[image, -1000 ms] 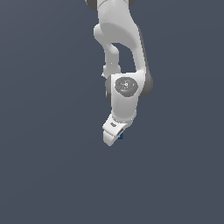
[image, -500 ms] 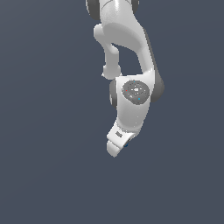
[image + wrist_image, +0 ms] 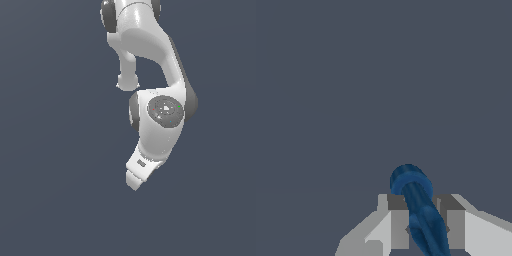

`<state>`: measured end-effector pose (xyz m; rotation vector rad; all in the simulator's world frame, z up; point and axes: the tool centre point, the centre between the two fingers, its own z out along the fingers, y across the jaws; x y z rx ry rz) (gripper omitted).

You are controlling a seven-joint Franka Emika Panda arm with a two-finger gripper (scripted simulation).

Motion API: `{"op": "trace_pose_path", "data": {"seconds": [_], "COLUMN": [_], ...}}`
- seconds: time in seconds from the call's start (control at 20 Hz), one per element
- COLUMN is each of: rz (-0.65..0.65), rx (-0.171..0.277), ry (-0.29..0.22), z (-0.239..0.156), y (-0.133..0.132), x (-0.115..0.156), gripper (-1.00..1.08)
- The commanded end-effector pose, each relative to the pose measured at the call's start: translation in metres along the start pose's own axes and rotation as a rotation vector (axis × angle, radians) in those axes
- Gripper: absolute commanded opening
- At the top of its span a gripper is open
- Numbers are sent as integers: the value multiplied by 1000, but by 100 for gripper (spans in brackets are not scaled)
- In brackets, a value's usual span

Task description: Pick up the object and move it to a goal position.

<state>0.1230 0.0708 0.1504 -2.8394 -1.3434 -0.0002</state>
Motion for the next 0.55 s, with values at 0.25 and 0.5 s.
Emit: {"op": "trace_pose_path", "data": {"seconds": [0.25, 0.5], "rz": [0, 0], "rx": [0, 0], "ry": [0, 0], "z": [-5, -6], "y": [7, 8], "x": [11, 12], "gripper": [-100, -100]}}
